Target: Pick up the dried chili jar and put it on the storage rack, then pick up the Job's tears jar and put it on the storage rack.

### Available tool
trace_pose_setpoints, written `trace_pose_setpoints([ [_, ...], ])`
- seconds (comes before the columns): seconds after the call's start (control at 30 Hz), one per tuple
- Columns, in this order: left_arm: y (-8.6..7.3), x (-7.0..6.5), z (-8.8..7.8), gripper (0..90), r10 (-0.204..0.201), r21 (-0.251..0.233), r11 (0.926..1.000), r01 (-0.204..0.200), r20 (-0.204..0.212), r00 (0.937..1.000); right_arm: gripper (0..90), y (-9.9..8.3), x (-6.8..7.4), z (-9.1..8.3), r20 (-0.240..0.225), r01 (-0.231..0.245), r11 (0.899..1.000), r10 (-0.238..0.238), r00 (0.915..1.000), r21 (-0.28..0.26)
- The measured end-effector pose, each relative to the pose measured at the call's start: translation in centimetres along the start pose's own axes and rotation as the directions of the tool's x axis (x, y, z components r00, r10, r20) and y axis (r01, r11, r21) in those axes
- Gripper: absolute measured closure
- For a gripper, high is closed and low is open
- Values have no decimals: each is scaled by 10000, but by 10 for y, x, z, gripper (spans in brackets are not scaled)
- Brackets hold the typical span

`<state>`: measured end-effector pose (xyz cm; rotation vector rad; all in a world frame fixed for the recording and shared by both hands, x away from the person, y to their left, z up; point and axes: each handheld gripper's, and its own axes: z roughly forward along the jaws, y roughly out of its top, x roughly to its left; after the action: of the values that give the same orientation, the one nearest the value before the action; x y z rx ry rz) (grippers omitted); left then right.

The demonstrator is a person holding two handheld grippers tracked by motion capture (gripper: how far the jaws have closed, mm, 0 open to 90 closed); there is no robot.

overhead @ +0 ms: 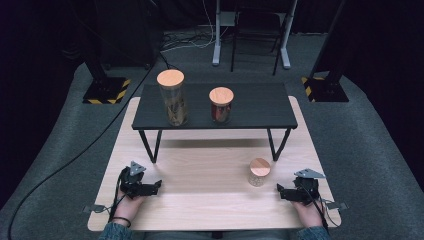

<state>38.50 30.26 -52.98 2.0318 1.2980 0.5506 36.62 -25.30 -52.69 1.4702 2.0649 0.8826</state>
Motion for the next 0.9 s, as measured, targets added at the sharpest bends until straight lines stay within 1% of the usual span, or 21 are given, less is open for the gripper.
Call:
trace_pose_setpoints([
  [0.3,0,0,0,28,-6,-4,10000,6,-22,10000,56,0,1,0,0,-47,10000,47,10000,37],
  [0.33,0,0,0,28,-5,-4,10000,5,-26,10000,60,0,0,-1,-72,-118,9999,118,9999,57],
  [0.37,0,0,0,28,-5,-3,10000,5,-26,10000,70,1,0,-2,-231,-310,9995,311,9993,23],
  [0.4,0,0,0,28,-7,-5,10000,7,-26,10000,71,1,-1,-4,-385,-465,9989,462,9982,-68],
  [0.47,0,0,0,28,-16,-7,10000,16,-21,10000,71,2,-2,-7,-355,-445,9986,435,9984,-271],
  [0.6,0,0,0,28,-28,-6,10000,28,-9,10000,71,4,-3,-15,-420,-558,9961,530,9977,-684],
  [0.67,0,0,0,27,-24,-5,10000,24,-4,10000,71,5,-2,-19,-531,-660,9942,616,9967,-850],
  [0.9,0,0,0,27,-18,-5,10000,18,0,10000,72,11,2,-32,-885,-729,9868,605,9942,-1445],
])
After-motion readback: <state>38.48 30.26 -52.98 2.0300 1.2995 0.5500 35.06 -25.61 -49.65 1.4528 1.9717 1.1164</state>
